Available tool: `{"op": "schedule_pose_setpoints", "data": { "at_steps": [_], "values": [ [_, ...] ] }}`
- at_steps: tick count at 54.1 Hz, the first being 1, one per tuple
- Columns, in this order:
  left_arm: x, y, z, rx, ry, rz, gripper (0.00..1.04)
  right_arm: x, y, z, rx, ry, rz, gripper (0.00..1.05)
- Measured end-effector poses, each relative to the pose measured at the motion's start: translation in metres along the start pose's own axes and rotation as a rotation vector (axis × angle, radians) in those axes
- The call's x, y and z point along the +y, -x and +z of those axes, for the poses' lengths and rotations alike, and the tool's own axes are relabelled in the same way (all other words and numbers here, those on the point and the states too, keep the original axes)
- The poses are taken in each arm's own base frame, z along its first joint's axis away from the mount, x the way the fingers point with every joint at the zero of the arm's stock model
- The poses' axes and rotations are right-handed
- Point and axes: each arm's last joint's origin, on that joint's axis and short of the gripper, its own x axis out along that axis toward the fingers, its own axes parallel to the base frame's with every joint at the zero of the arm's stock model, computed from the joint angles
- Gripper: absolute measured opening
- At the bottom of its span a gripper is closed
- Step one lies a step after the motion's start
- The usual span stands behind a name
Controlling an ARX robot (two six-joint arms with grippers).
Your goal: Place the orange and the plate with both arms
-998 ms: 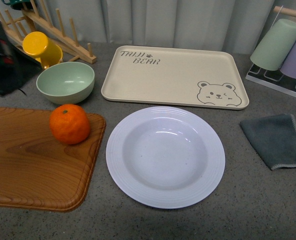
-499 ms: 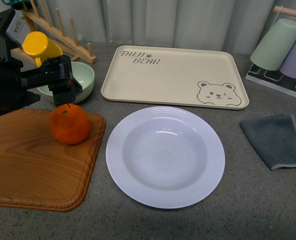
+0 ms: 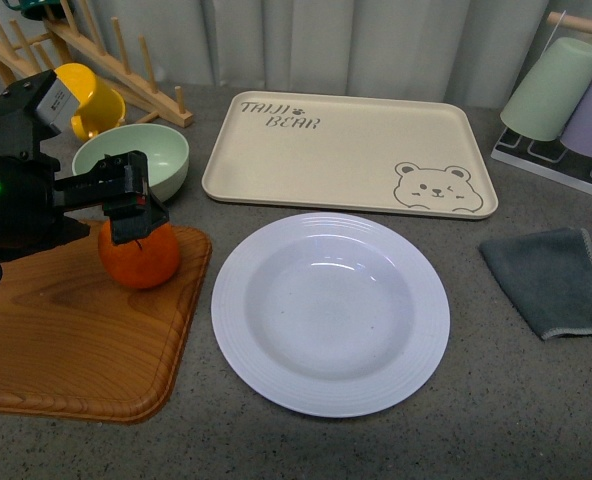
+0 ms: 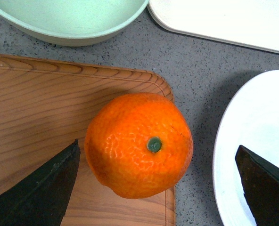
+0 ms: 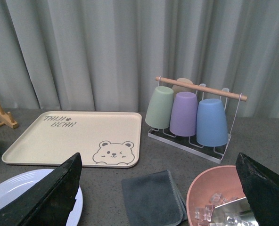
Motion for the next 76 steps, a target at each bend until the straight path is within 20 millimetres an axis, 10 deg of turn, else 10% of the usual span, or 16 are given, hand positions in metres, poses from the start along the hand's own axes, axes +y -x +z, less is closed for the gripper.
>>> {"op": "schedule_pose_setpoints", "data": {
  "at_steps": [28,36,51,76],
  "values": [
    [0.008,-0.024,-0.004,0.053,-0.039,-0.001,0.98,0.0,0.0,0.0,0.0,0.0,0.0,0.96],
    [0.007,-0.024,-0.004,0.051,-0.044,-0.007,0.73,0.0,0.0,0.0,0.0,0.0,0.0,0.96],
    [0.005,-0.021,-0.001,0.041,-0.034,-0.018,0.68,0.0,0.0,0.0,0.0,0.0,0.0,0.96],
    [-0.087,-0.02,0.003,0.003,-0.073,-0.213,0.67,0.0,0.0,0.0,0.0,0.0,0.0,0.96]
  ]
}}
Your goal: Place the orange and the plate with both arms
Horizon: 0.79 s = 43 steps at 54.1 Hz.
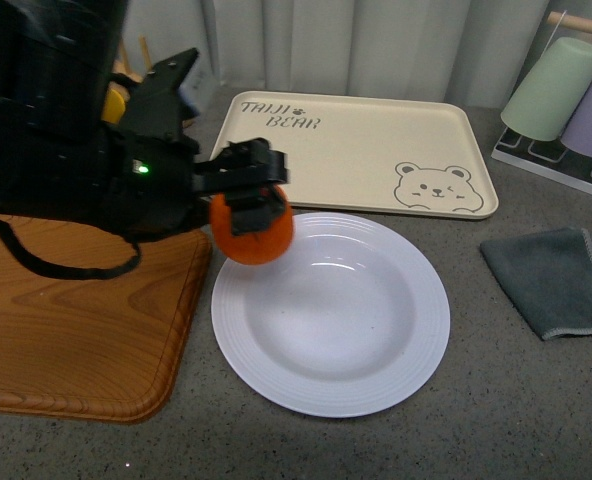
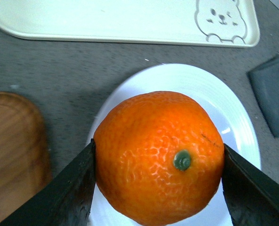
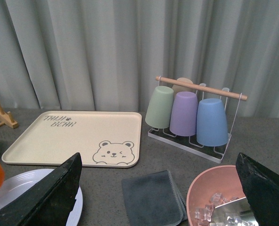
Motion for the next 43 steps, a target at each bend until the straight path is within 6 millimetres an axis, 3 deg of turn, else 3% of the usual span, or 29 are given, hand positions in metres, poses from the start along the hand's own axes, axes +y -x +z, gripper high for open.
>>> {"op": "schedule_pose_setpoints", "data": {
  "at_steps": [13,27,43],
  "values": [
    [-0.034,-0.027,-0.024,0.07,-0.018,-0.053,0.67,0.0,0.0,0.0,0.0,0.0,0.0,0.96],
    [-0.039,-0.045,-0.045,0.133,-0.011,-0.039,0.67,0.0,0.0,0.0,0.0,0.0,0.0,0.96],
    [-0.036,-0.048,-0.042,0.12,-0.006,-0.028,0.67,0.0,0.0,0.0,0.0,0.0,0.0,0.96]
  ]
}}
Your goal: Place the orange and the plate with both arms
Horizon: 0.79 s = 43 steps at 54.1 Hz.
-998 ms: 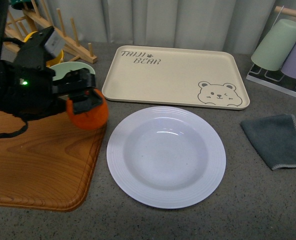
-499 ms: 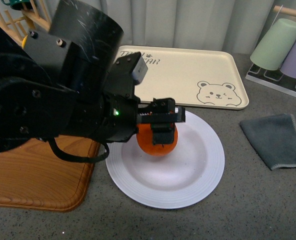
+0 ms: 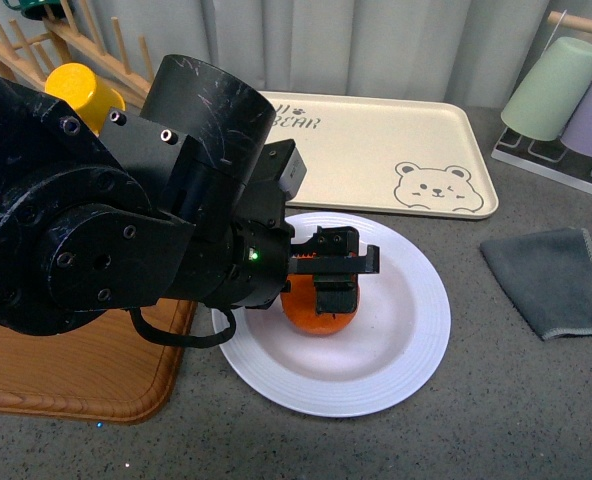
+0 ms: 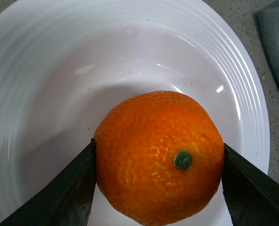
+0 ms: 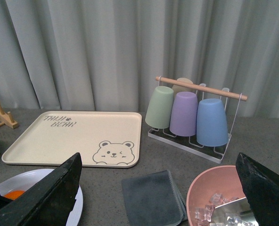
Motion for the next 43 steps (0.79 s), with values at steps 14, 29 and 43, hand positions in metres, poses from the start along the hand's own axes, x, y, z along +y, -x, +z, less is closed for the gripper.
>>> {"op": "schedule_pose_setpoints", "data": {
  "at_steps": [14,29,43],
  "values": [
    [0.002,0.009,0.007,-0.035,0.012,0.023,1.0,0.0,0.0,0.0,0.0,0.0,0.0,0.96],
    [-0.011,0.062,0.031,-0.181,0.017,0.044,0.98,0.0,0.0,0.0,0.0,0.0,0.0,0.96],
    [-0.008,0.126,0.013,-0.341,0.034,0.119,0.98,0.0,0.0,0.0,0.0,0.0,0.0,0.96]
  ]
}}
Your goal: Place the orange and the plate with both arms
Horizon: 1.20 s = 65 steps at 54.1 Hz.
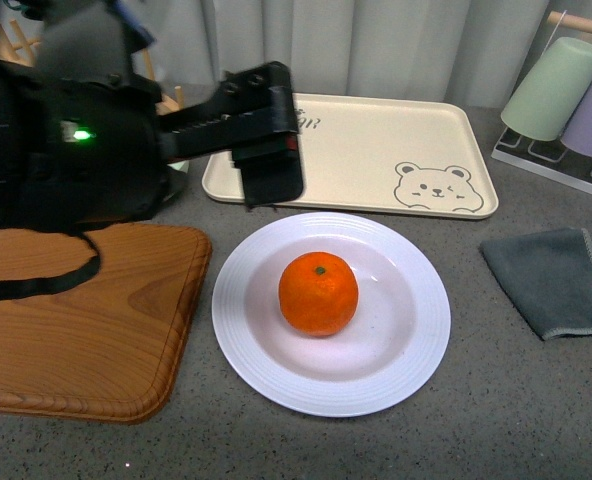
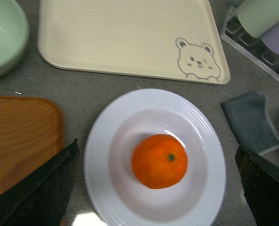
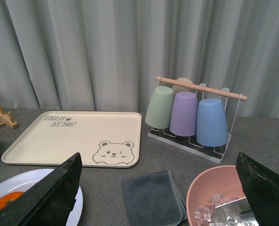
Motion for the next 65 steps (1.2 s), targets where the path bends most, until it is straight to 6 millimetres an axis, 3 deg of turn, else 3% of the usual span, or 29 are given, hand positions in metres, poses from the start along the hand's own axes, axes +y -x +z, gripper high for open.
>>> {"op": "schedule_pose_setpoints", "data": {
  "at_steps": [8,10,14,17,22,28,35,56,65],
  "values": [
    [0.02,0.042,-0.033,-0.008,-0.015,0.114,0.98,0.0,0.0,0.0,0.0,0.0,0.0,0.96],
    [0.022,0.045,-0.036,-0.029,-0.025,0.138,0.98,0.0,0.0,0.0,0.0,0.0,0.0,0.96],
    [0.031,0.047,-0.044,-0.285,-0.128,0.27,0.84,0.0,0.0,0.0,0.0,0.0,0.003,0.96],
    [0.041,0.061,-0.048,-0.42,-0.186,0.315,0.72,0.0,0.0,0.0,0.0,0.0,0.003,0.96],
    [0.047,0.082,-0.036,-0.571,-0.209,0.321,0.57,0.0,0.0,0.0,0.001,0.0,-0.002,0.96],
    [0.058,0.105,-0.041,-0.571,-0.25,0.323,0.28,0.0,0.0,0.0,0.0,0.0,0.0,0.96],
    [0.065,0.12,-0.042,-0.564,-0.252,0.339,0.05,0.0,0.0,0.0,0.0,0.0,0.0,0.96],
    [0.077,0.162,-0.041,-0.598,-0.269,0.316,0.04,0.0,0.0,0.0,0.0,0.0,-0.001,0.96],
    [0.078,0.171,-0.042,-0.609,-0.264,0.334,0.04,0.0,0.0,0.0,0.0,0.0,0.0,0.96]
  ]
}}
